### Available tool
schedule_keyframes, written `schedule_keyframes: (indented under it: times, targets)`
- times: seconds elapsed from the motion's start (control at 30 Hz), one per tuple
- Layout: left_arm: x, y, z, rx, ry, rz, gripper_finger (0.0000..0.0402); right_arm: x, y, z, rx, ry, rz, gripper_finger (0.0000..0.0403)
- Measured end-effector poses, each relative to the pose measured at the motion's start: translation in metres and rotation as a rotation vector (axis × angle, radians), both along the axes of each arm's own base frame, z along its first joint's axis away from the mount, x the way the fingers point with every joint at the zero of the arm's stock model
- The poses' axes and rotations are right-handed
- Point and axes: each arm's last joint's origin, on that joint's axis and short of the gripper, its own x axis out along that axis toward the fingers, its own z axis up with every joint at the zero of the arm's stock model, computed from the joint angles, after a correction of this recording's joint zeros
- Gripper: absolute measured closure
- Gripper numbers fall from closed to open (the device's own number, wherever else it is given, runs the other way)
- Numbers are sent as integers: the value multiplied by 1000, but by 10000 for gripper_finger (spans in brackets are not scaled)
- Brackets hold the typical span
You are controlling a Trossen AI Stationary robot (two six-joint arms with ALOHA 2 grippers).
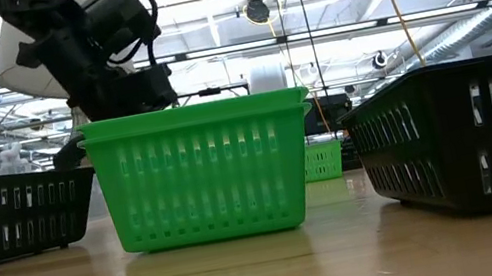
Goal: Stack baskets by color
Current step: Stack the top middle black bin on top of the bottom right black bin
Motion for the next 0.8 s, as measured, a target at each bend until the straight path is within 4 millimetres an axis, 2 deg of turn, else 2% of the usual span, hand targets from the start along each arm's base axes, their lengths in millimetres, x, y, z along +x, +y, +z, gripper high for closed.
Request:
schedule_keyframes:
  times: [0.17,0.37,0.57,0.8]
  targets:
    - [-1,0,-5,37,-21,-77,321,1,0,2,7,-18,0,216]
    - [0,-2,-5,62,-13,-125,389,2,1,4,16,-47,0,216]
    - [7,-9,5,120,-42,-197,388,3,-1,5,18,-55,-8,216]
    - [25,-18,32,204,-104,-286,388,7,-11,6,49,-79,-75,216]
